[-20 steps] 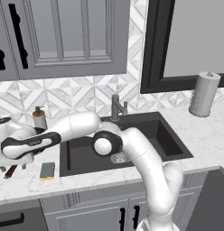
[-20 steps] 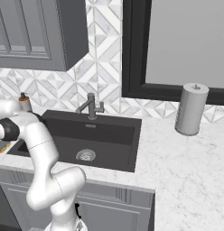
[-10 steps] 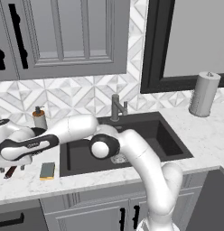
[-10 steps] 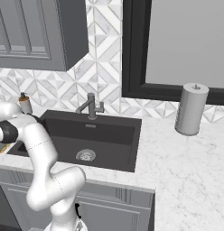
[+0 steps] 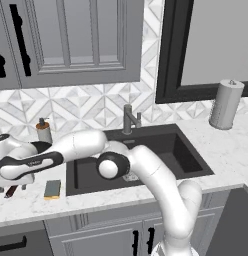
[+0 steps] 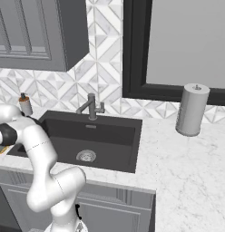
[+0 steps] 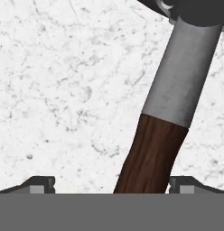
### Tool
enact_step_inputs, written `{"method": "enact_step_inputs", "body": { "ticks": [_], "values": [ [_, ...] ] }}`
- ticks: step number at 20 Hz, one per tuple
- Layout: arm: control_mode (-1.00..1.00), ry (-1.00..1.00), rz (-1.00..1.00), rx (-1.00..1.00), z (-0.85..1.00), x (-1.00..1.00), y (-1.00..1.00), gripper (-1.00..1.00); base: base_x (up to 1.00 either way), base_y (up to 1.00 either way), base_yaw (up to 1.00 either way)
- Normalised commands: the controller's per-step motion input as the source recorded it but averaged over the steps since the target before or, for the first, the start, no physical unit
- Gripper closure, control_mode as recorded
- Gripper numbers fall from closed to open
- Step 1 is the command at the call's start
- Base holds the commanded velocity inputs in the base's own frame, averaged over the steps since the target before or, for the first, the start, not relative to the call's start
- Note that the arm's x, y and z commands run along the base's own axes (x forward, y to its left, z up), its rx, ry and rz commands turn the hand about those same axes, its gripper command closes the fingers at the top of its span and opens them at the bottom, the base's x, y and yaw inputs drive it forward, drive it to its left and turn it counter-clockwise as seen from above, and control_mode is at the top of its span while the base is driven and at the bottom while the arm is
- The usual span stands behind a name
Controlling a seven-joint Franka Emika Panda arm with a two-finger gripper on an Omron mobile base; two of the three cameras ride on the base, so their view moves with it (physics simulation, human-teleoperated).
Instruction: Pick the pan and sponge and place them into the sink. Then turn on the water.
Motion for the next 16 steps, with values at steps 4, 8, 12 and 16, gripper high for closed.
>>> {"method": "enact_step_inputs", "body": {
  "ticks": [4, 8, 12, 16],
  "values": [
    [-1.0, 0.0, 0.0, 0.0, -0.08, 0.03, 0.04, -1.0, 0.0, 0.0, 0.0],
    [-1.0, 0.0, 0.0, 0.0, -0.04, 0.0, 0.02, 1.0, 0.0, 0.0, 0.0],
    [-1.0, 0.0, 0.0, -0.02, 0.0, 0.0, 0.0, 1.0, 0.0, 0.0, 0.0],
    [-1.0, 0.0, 0.0, -0.01, -0.05, 0.0, 0.0, 1.0, 0.0, 0.0, 0.0]
  ]
}}
